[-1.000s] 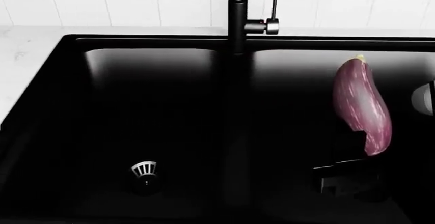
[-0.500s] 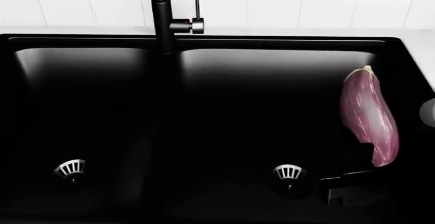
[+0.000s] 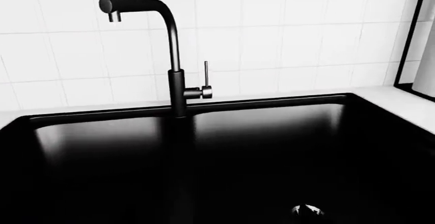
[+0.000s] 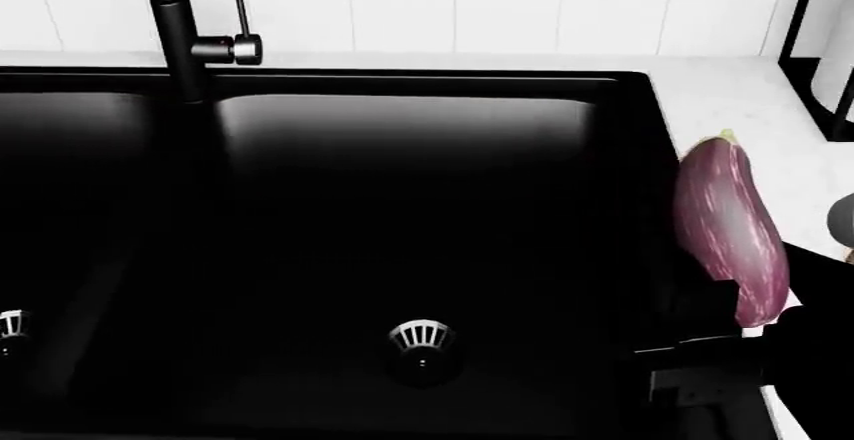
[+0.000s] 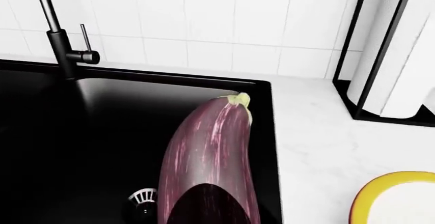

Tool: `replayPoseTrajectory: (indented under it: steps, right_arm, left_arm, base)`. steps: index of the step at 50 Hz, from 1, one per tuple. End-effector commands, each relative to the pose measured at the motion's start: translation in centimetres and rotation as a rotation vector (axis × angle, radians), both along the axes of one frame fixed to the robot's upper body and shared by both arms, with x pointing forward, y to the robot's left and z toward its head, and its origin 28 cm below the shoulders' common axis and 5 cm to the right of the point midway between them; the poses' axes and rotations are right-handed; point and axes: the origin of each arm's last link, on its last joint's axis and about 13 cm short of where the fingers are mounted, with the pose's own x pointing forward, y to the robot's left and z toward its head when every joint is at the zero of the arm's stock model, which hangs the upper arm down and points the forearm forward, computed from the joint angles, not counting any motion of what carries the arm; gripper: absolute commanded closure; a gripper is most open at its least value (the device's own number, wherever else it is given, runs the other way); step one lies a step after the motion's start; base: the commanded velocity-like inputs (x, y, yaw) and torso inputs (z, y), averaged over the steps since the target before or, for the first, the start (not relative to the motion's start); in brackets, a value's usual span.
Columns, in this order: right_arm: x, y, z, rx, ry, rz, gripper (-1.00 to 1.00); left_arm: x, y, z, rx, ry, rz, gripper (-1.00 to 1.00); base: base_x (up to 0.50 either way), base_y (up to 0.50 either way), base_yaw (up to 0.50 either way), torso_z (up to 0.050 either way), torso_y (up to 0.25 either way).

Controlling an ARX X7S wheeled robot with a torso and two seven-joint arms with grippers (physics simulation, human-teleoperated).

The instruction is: There is a mixed pile of frozen fruits and vegetables on the counter. Locate all the frozen vegetables and place the items in a bowl on the counter. Take all the frozen fruits and defrost them in a running sink.

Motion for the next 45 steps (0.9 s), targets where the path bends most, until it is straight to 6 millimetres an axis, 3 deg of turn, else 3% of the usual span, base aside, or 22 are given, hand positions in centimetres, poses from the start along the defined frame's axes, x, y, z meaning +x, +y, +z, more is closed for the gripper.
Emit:
replayPoseTrajectory:
  steps: [1,45]
  right_arm:
    - [0.10,-0.04,0.04,-0.018,-0.009,0.004,1.00]
    - [0.37,0.59,-0.56,-0.055,0.011,0.053,1.00]
  left_arm:
    - [-0.06,0.04,-0.16,0.003,0.003,-0.003,-1.00]
    - [0.10,-0.10,-0.09,0.002,0.001,-0.011,-1.00]
  base:
    - [0.00,-0.50,0.00,0.000,0.000]
    - [0.00,-0.49,0.00,0.000,0.000]
